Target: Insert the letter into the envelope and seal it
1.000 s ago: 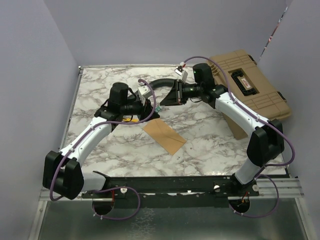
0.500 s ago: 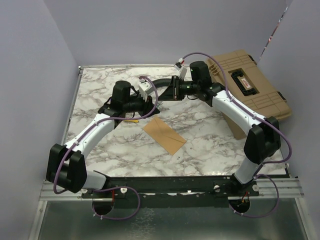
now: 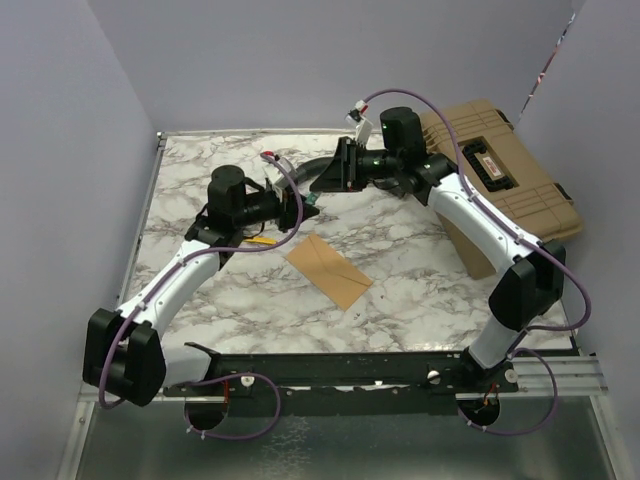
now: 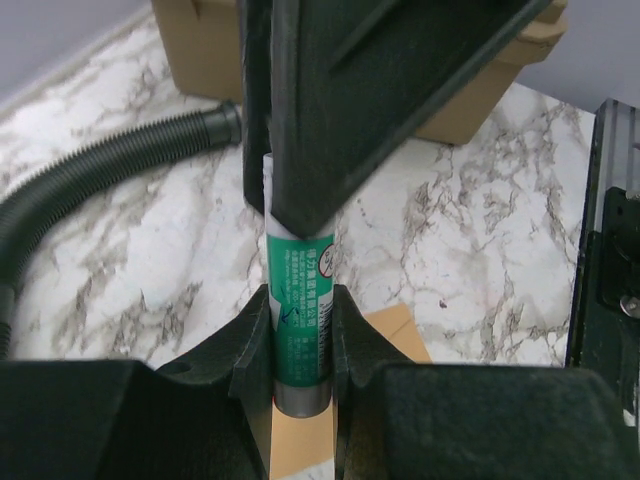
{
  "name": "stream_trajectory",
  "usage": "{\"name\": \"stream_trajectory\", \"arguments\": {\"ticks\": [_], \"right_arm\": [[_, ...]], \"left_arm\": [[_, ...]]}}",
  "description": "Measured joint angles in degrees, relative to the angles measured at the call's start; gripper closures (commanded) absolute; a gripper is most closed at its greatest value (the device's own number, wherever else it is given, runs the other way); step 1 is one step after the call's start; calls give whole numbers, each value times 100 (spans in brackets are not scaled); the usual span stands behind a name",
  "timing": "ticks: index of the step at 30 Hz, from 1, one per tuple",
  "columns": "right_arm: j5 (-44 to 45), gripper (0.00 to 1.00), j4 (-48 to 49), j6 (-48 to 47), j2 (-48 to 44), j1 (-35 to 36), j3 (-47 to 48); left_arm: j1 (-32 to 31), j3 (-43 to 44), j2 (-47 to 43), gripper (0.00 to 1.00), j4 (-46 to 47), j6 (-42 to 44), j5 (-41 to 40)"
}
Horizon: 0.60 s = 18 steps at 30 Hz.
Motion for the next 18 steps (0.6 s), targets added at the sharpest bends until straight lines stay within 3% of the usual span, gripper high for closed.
{"name": "stream_trajectory", "arguments": {"ticks": [2, 4, 13, 18], "right_arm": [[-197, 40, -103, 101, -39, 63, 79], [-422, 36, -105, 168, -76, 133, 72], [-925, 34, 166, 350, -518, -15, -280], [-254, 34, -13, 291, -789, -87, -496]], "left_arm": [[-33, -44, -125, 100, 219, 39, 96], [-81, -44, -258, 100, 422, 81, 177], [-94, -127, -398, 100, 433, 192, 393], [-96, -162, -385, 100, 345, -70, 133]]}}
